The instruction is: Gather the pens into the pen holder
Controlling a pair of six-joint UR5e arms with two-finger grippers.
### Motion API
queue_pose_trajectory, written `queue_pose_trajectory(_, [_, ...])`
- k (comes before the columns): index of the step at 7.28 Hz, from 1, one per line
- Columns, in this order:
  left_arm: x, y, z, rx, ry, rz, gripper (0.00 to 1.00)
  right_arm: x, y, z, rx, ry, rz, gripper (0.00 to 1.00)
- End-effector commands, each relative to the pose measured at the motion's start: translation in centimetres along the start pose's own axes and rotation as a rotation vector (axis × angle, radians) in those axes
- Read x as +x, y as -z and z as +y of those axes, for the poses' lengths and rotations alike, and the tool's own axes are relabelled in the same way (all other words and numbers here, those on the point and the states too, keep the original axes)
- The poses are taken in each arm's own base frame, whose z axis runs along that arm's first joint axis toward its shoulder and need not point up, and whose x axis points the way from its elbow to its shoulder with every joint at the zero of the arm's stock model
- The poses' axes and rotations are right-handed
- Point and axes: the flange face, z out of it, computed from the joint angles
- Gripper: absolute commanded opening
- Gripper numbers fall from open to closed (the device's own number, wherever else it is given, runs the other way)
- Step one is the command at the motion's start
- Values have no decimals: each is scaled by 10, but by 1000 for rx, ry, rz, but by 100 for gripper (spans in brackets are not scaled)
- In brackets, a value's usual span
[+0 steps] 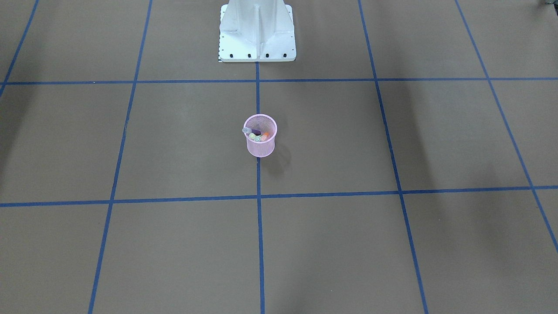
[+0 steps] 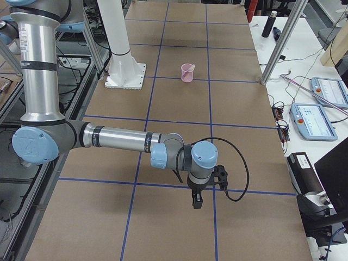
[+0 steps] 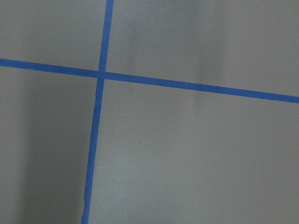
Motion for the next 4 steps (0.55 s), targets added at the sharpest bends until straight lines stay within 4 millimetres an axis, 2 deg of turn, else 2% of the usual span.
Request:
queue_pose_trajectory(1, [1, 0, 0, 2, -2, 0, 100, -1, 1, 0, 2, 1, -1, 100])
queue_pose_trajectory(4, [1, 1, 0, 3, -11, 0, 100, -1, 1, -1, 3, 2, -1, 100])
